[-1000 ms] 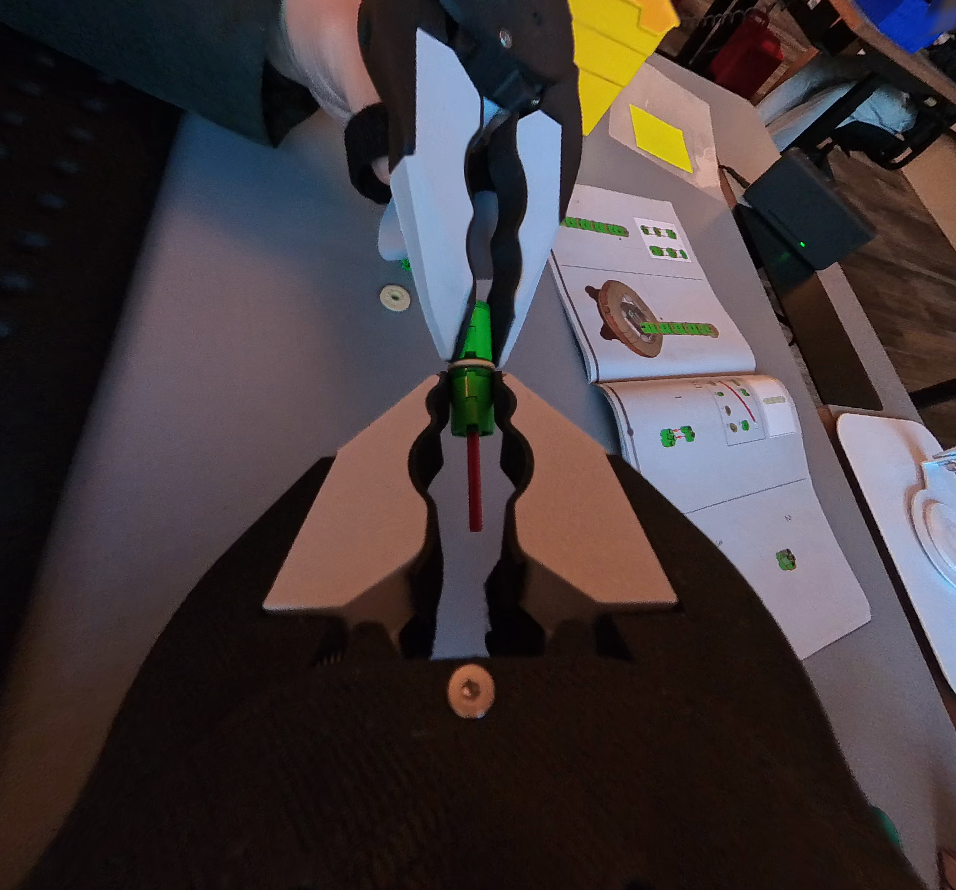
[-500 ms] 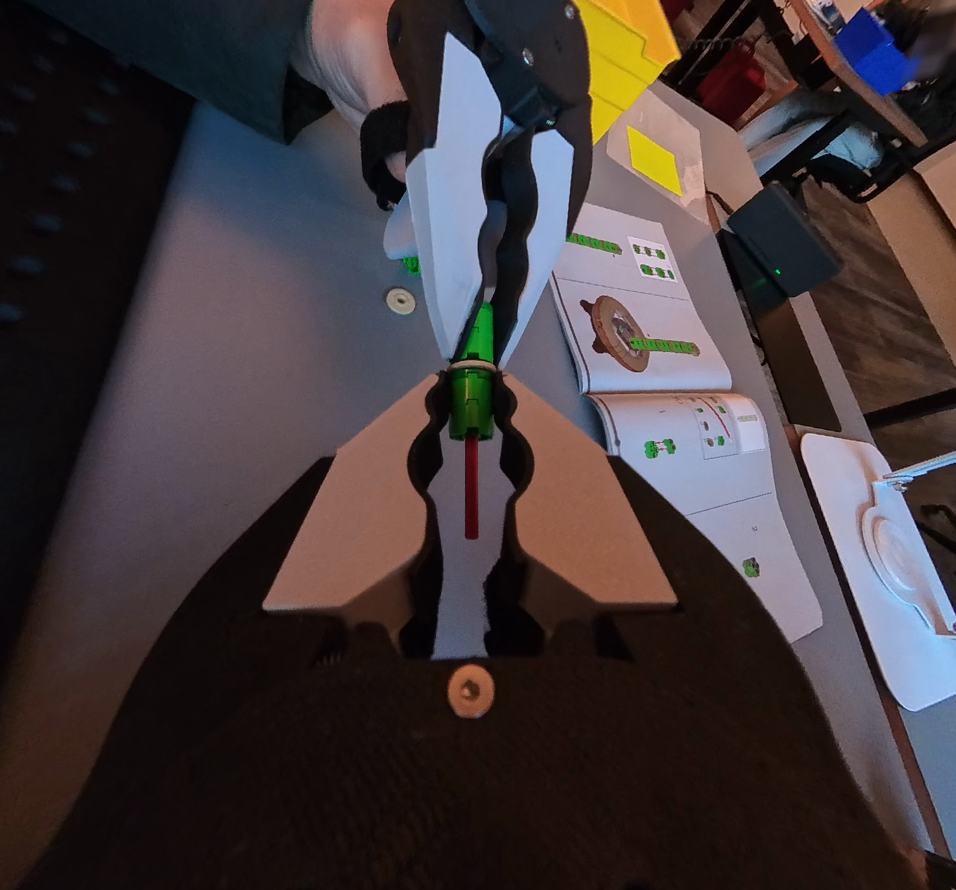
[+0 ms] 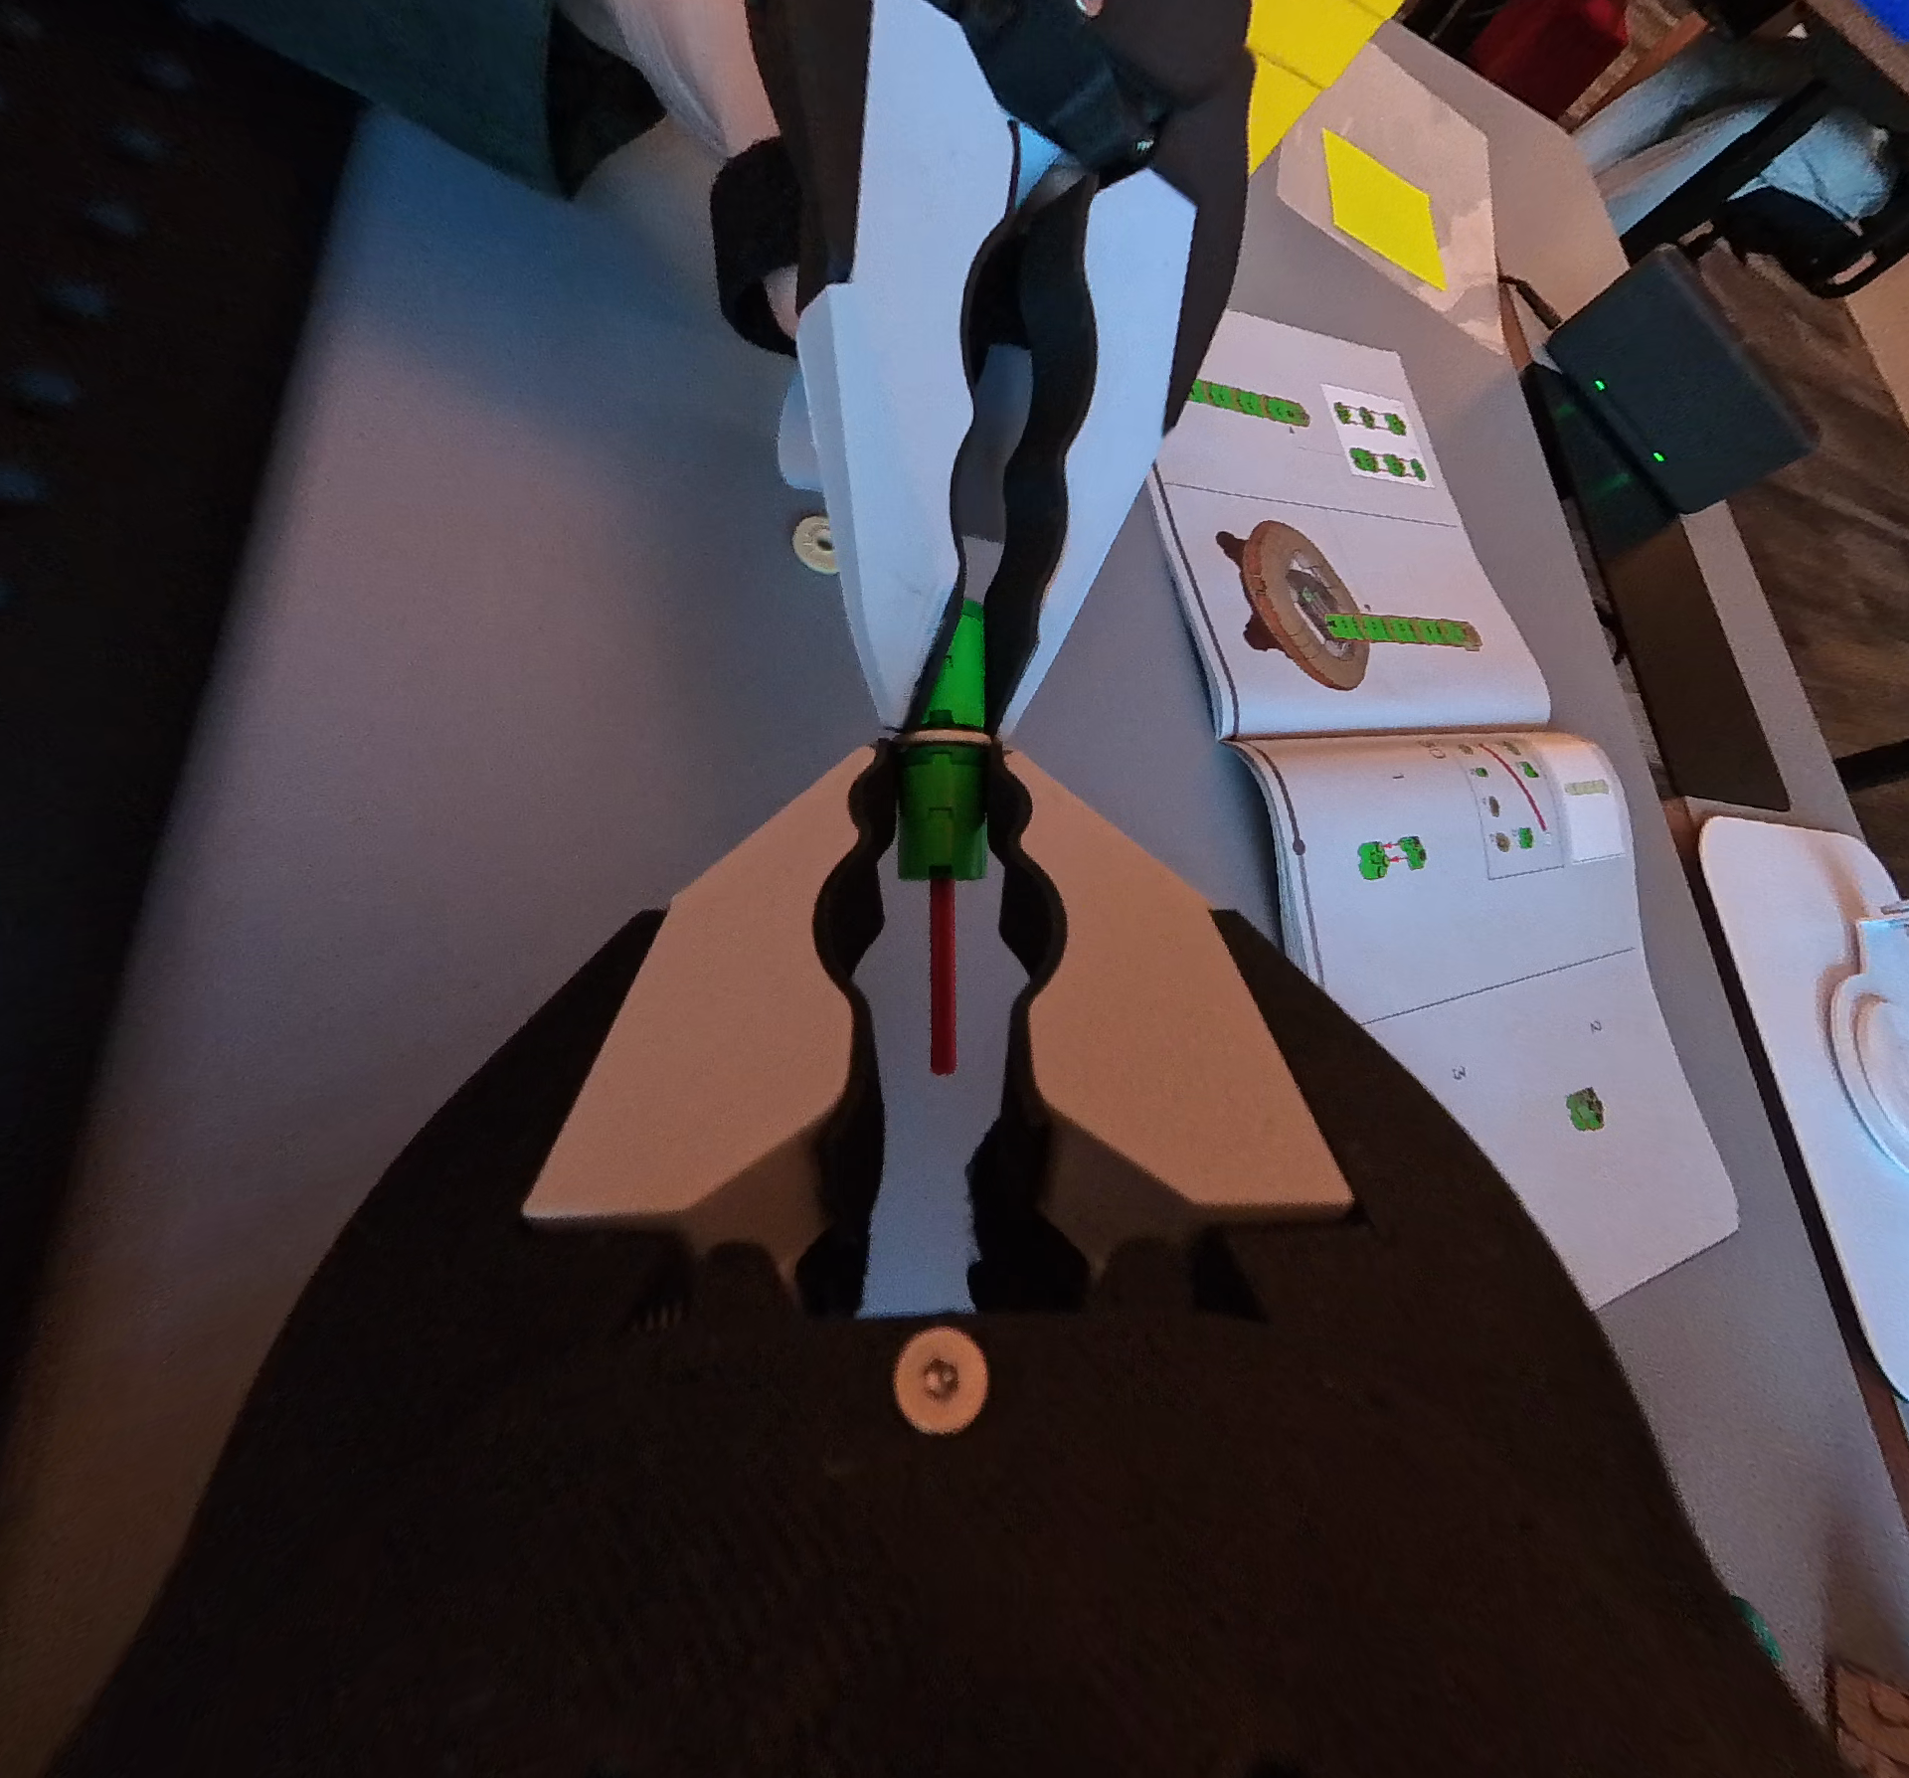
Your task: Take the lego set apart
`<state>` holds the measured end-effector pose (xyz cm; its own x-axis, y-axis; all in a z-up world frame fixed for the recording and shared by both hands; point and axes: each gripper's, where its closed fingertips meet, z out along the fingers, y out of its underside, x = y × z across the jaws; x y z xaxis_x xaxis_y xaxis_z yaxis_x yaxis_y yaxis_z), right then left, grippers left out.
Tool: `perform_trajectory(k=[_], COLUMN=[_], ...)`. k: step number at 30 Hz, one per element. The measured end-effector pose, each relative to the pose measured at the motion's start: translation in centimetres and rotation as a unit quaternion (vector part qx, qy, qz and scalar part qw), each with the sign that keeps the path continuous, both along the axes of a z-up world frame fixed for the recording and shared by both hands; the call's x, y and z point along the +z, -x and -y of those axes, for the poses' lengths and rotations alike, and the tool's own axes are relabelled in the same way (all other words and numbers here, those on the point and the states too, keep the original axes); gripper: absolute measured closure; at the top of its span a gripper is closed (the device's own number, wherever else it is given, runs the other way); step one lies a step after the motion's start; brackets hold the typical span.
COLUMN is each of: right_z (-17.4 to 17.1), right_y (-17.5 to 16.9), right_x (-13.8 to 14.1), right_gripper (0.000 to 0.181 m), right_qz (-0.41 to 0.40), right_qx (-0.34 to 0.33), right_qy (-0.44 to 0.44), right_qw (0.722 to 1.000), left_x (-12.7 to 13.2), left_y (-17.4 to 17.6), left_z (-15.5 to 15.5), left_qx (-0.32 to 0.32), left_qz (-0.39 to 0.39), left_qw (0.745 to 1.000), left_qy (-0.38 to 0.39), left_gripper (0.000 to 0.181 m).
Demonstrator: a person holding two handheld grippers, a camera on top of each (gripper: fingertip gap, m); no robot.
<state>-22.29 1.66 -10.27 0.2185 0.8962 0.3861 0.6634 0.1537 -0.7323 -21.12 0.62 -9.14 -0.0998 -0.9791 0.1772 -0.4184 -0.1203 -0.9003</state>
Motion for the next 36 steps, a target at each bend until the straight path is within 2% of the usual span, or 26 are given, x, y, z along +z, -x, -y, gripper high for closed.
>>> perform_trajectory(k=[7,11,22,36], right_z=[0.6,0.8,1.4,2.4], right_y=[0.0,-0.2,-0.5,-0.5], right_x=[-0.8,-0.2,-0.1,-1.9], right_gripper=[0.166,0.166,0.165,0.164], right_qz=[0.020,0.009,0.013,0.011], right_qx=[0.008,0.021,0.034,0.051], right_qy=[0.026,0.017,0.034,0.085], right_qw=[0.999,1.000,0.999,0.995], left_x=[-0.7,-0.2,-0.2,-2.0], left_y=[0.1,0.0,0.1,0.3], left_z=[0.5,0.8,1.3,2.1], left_qx=[-0.011,-0.015,-0.035,-0.058], left_qz=[-0.036,-0.035,-0.034,-0.061], left_qw=[0.999,0.997,0.998,0.996], left_qy=[-0.033,-0.065,-0.041,-0.011], left_gripper=[0.167,0.167,0.167,0.167])
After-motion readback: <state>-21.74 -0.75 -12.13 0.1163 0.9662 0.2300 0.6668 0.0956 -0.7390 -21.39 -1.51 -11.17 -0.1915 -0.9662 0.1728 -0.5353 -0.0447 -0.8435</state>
